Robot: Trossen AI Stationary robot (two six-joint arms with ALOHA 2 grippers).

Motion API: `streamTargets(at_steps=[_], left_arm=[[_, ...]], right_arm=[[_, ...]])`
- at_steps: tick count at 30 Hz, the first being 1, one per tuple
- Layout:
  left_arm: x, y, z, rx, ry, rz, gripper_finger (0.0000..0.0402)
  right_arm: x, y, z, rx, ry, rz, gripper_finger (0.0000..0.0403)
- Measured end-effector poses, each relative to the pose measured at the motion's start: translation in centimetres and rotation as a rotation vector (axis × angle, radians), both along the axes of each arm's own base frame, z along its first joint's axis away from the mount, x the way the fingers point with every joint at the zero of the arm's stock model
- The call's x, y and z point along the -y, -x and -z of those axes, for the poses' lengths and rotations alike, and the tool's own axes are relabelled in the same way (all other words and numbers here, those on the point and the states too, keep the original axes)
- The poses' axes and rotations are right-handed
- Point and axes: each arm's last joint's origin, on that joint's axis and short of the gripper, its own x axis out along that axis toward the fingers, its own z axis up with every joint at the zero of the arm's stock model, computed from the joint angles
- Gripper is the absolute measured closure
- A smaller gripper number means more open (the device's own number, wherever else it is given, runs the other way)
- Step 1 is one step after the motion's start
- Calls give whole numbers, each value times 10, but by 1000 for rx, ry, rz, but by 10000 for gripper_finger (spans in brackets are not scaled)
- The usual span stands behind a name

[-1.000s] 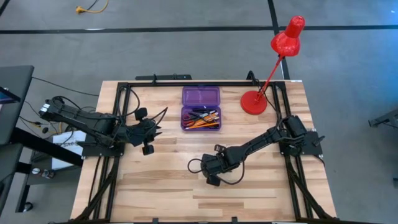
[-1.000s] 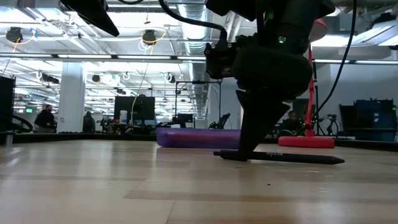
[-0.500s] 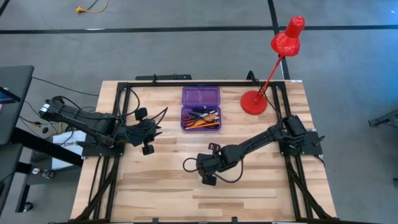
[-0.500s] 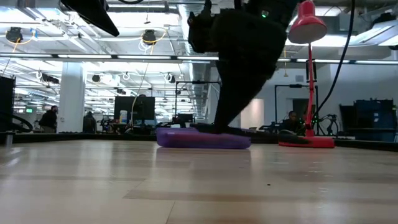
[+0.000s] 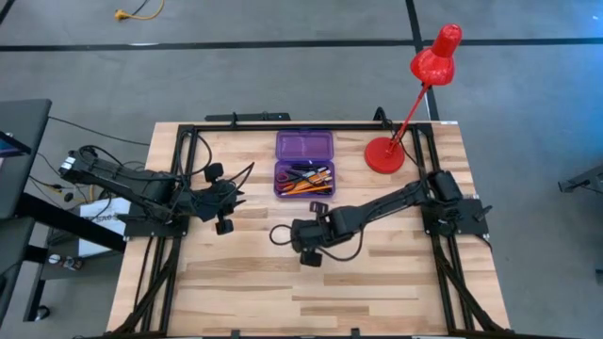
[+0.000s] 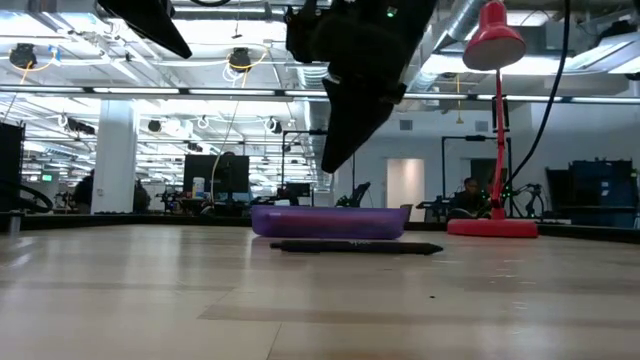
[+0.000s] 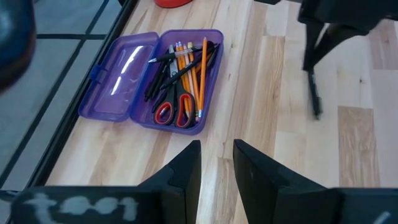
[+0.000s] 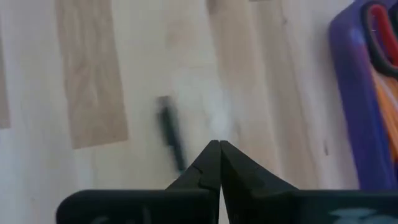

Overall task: Pick & place school supplies into a supply box
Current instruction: Put the black pen into the purple supply box

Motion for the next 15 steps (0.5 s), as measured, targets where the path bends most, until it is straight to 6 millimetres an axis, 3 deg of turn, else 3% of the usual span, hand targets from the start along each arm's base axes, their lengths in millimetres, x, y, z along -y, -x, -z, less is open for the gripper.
streamTargets(at_steps=[6,9,15], left_arm=[[0,0,0,-1,3,3,319],[0,0,0,-1,3,3,319],[0,0,0,0,3,3,319]], right_arm=[[10,-1,0,-29,4,-3,402],[8,-3,3,-44,-64,-99,398],[-2,-8,2,-11,-137,-278,353]])
